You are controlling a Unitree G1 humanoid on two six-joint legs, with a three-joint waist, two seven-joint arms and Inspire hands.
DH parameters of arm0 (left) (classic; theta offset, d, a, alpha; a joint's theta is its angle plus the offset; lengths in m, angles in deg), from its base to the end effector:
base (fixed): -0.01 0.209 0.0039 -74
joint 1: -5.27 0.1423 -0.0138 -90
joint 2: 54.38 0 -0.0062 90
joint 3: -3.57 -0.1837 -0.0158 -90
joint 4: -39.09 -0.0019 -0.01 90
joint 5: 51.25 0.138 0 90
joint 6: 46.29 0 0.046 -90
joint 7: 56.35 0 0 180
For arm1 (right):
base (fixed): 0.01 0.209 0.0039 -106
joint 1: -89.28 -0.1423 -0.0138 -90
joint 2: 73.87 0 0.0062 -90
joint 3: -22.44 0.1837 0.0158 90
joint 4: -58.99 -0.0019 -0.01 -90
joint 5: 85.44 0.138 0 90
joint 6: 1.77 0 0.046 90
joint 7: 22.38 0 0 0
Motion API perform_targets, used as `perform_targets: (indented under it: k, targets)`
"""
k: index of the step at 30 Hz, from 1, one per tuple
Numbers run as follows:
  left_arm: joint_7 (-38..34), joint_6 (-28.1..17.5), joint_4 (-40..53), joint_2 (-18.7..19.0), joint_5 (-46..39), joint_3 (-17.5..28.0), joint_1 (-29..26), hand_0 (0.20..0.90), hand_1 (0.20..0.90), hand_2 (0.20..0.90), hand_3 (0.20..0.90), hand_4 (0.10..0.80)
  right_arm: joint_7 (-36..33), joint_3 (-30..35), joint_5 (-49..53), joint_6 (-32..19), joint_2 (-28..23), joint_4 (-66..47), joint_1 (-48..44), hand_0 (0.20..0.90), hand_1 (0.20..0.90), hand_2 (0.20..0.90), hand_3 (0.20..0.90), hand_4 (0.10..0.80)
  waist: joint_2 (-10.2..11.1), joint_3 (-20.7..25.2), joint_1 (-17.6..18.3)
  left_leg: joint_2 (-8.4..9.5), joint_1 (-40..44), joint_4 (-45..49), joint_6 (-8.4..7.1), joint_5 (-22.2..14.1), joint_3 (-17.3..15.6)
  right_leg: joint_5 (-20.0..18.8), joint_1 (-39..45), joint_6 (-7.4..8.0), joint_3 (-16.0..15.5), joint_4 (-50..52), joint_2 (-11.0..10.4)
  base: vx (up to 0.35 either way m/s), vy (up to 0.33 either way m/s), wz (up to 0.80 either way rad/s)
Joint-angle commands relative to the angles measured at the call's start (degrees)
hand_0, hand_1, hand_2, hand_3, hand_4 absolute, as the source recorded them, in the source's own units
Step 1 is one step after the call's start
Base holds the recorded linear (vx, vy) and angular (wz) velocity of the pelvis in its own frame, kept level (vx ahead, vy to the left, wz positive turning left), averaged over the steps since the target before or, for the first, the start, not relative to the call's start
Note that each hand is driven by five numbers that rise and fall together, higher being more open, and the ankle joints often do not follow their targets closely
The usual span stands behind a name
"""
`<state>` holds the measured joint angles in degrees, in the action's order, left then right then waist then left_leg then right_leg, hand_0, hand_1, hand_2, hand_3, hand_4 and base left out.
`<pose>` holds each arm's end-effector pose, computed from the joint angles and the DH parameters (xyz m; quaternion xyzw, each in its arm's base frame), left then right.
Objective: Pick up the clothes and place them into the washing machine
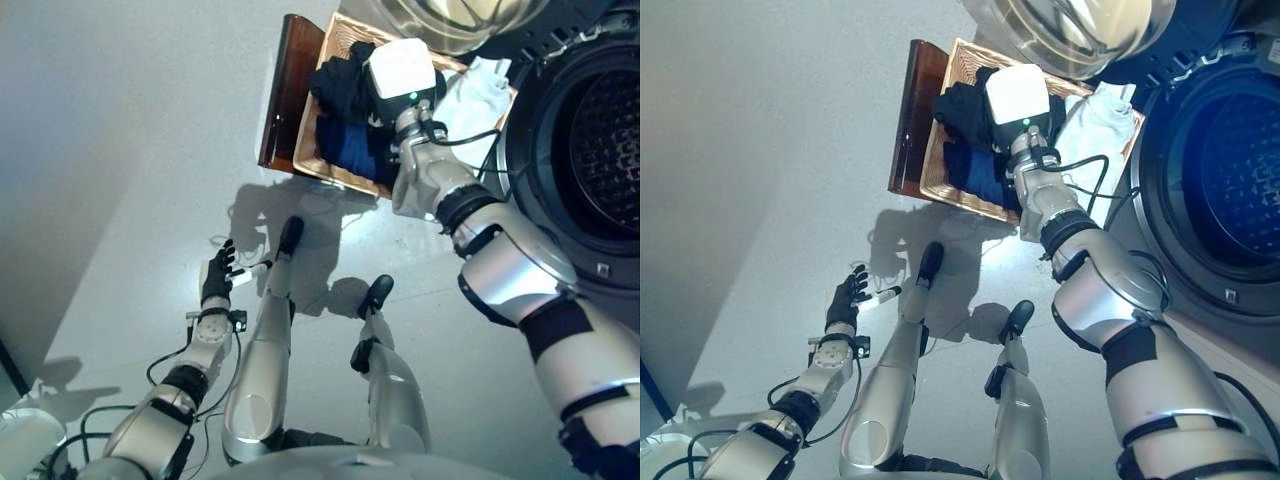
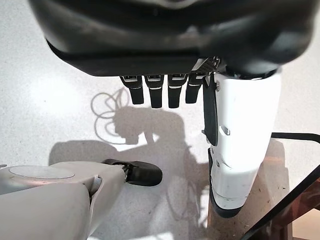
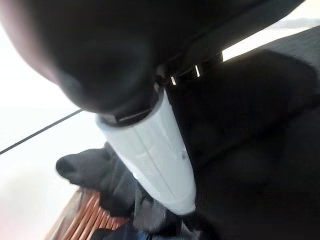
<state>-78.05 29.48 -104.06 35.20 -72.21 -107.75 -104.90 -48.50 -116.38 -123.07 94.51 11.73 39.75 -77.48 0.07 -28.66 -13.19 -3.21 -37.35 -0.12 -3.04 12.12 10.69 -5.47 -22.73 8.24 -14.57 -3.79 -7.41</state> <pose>0.2342 0.1792 -0.0318 0.0945 0.1774 0.1226 0.9719 0.3817 -0.1386 0.2047 -0.7530 -0.1872 -0.1111 0.6210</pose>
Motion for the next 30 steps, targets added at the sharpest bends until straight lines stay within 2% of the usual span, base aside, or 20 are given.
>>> perform_targets:
  k: [1,16,18,25,30]
  targets:
    - [-2.17,-1.94,-1.71,0.88,-0.75,-0.13,1.22,0.9,0.9,0.9,0.9,0.8,-1.73,0.23,0.29,0.32,-3.52,-0.31,-6.46,0.2,0.2,0.2,0.2,0.3,-0.09,-1.13,0.07,1.82,1.13,-3.35,-2.67,2.44,-1.26,5.72,1.67,0.64,4.93,9.91,-1.61,-0.02,0.007,-0.05]
    - [-2.07,-1.51,-4.85,0.86,-0.33,0.81,1.54,0.9,0.9,0.9,0.9,0.8,-2.43,1.8,2.45,-1.18,-3.91,-4.86,-5.44,0.2,0.2,0.2,0.2,0.3,0.72,0.67,0.44,1.21,3.79,-0.83,-2.38,0.75,-2.78,6.04,4.69,0.35,5.96,9.72,-1.57,-0.003,-0.005,-0.08]
    - [-2.37,-1.14,-6.19,0.59,-0.25,1.38,1.77,0.9,0.9,0.9,0.9,0.8,-2.95,5.08,8.02,-2.99,-3.85,-10.16,-4.71,0.2,0.2,0.2,0.2,0.3,1.25,1.32,1.0,0.68,4.68,-0.27,-2.34,0.38,-3.51,6.11,5.29,0.2,6.51,9.84,-1.43,0.006,-0.025,-0.09]
    - [-2.29,-0.54,-8.51,0.04,-0.21,2.42,2.92,0.9,0.9,0.9,0.9,0.8,-4.43,12.93,20.79,-7.13,-3.88,-16.5,-1.49,0.2,0.2,0.2,0.2,0.3,1.47,2.91,1.99,-0.18,6.92,-0.07,-2.26,-0.17,-4.54,6.75,6.52,-0.17,7.31,9.96,-1.3,0.011,-0.018,-0.1]
    - [-2.34,-0.23,-8.82,-0.3,0.11,3.56,4.24,0.9,0.9,0.9,0.9,0.8,-5.69,21.24,33.11,-11.47,-4.26,-23.39,5.23,0.2,0.2,0.2,0.2,0.3,1.3,3.94,3.17,-0.78,8.2,0.7,-2.23,-0.76,-5.75,7.31,7.06,-0.48,8.14,10.36,-1.06,0.002,-0.028,-0.13]
